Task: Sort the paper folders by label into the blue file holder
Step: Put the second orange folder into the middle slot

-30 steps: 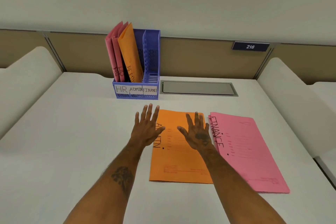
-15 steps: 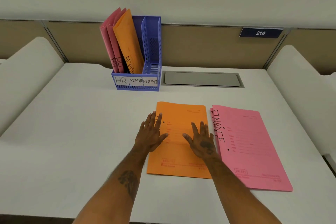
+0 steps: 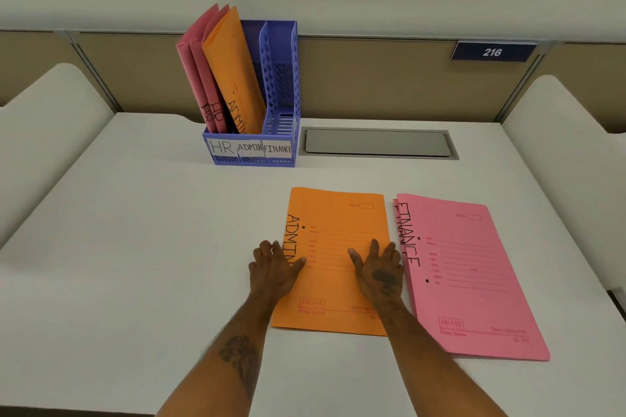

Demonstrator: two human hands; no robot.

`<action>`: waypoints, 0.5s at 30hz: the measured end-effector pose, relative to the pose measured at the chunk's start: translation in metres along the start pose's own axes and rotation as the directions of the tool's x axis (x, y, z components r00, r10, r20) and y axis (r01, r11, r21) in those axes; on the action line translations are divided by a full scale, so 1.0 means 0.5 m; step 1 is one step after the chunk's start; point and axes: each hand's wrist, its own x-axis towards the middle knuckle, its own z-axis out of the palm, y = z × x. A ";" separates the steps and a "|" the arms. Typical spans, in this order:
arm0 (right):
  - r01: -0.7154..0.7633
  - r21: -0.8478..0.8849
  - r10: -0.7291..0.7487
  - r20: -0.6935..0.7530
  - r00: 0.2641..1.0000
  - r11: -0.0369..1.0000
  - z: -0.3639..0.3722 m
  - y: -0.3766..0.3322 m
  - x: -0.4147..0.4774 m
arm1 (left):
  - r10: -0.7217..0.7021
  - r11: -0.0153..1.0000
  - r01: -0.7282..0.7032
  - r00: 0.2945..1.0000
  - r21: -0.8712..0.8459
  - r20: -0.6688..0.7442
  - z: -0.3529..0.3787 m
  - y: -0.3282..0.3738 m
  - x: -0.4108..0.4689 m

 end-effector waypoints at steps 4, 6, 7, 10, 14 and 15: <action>-0.075 0.143 0.086 -0.076 0.993 0.987 0.001 -0.018 -0.003 | -0.072 0.988 0.076 0.997 -0.136 0.039 0.006 0.014 0.007; -0.080 0.228 0.099 -0.072 0.992 0.971 0.000 -0.024 0.004 | -0.092 0.978 0.101 0.994 -0.182 0.057 0.002 0.024 0.013; -0.083 0.269 0.103 -0.064 0.993 0.960 -0.001 -0.027 0.007 | -0.103 0.972 0.115 0.992 -0.204 0.071 0.000 0.028 0.017; -0.078 0.347 0.103 -0.054 0.993 0.934 0.000 -0.036 0.013 | -0.102 0.956 0.126 0.989 -0.264 0.103 -0.010 0.035 0.023; -0.080 0.342 0.109 -0.067 0.992 0.936 0.001 -0.039 0.015 | -0.085 0.927 0.113 0.992 -0.358 0.095 -0.016 0.034 0.028; -0.081 0.343 0.111 -0.069 0.991 0.936 0.000 -0.039 0.016 | -0.068 0.904 0.103 0.993 -0.414 0.098 -0.020 0.034 0.030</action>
